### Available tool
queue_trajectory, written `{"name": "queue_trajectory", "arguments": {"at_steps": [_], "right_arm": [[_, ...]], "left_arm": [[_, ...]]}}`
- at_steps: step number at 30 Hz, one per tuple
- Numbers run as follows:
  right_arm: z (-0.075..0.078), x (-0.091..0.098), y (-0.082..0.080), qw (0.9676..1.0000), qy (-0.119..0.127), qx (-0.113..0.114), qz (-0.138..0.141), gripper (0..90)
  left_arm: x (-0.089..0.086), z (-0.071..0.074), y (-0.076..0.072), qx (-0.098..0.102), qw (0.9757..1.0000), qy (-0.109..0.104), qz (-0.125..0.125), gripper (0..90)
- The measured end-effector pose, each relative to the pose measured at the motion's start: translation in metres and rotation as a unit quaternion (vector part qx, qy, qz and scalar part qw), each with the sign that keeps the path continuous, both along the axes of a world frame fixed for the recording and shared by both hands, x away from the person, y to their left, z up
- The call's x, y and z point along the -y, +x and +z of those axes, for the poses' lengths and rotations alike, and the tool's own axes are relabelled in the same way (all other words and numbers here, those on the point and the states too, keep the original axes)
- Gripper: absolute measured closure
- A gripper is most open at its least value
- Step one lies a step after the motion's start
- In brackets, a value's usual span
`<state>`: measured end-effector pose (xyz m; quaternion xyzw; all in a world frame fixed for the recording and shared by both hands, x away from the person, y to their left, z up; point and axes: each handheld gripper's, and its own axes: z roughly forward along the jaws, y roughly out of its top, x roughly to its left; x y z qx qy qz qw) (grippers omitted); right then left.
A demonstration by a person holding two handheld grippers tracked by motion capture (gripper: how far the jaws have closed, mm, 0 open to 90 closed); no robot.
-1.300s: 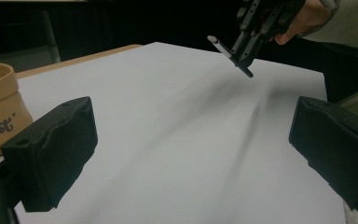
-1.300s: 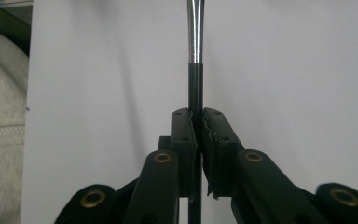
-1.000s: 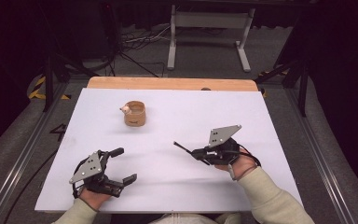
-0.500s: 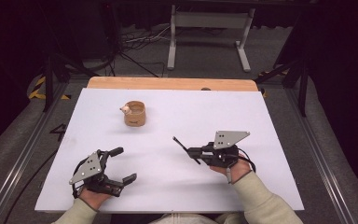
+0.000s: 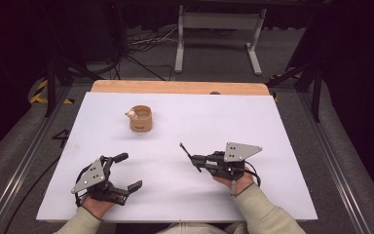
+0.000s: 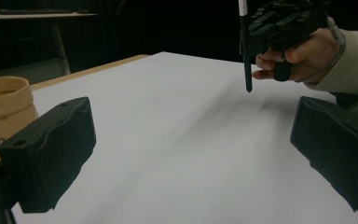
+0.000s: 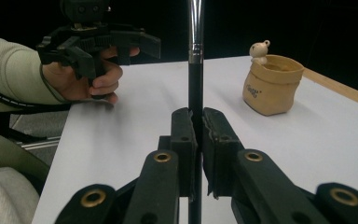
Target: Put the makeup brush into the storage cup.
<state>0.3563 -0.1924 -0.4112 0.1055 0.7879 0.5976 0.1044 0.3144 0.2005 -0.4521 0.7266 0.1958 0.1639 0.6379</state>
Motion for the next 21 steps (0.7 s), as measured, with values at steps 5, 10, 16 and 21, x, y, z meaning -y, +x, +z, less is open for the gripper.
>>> {"name": "queue_trajectory", "arguments": {"at_steps": [5,10,16,21], "right_arm": [[-0.004,-0.007,-0.004,0.9998,0.017,0.014,0.003,83.7],[-0.008,-0.012,-0.005,0.9993,0.035,0.012,0.007,83.8],[-0.011,-0.016,-0.006,0.9989,0.044,0.015,0.008,83.8],[-0.013,-0.019,-0.006,0.9991,0.040,0.013,0.010,83.7]], "left_arm": [[0.002,0.000,0.000,0.006,0.9999,0.003,-0.007,0.2],[0.003,0.001,0.000,0.011,0.9999,0.003,-0.009,0.2],[0.003,0.003,0.001,0.003,0.9999,0.001,-0.010,0.1],[0.008,0.010,0.003,0.007,0.9996,-0.012,-0.023,0.2]]}}
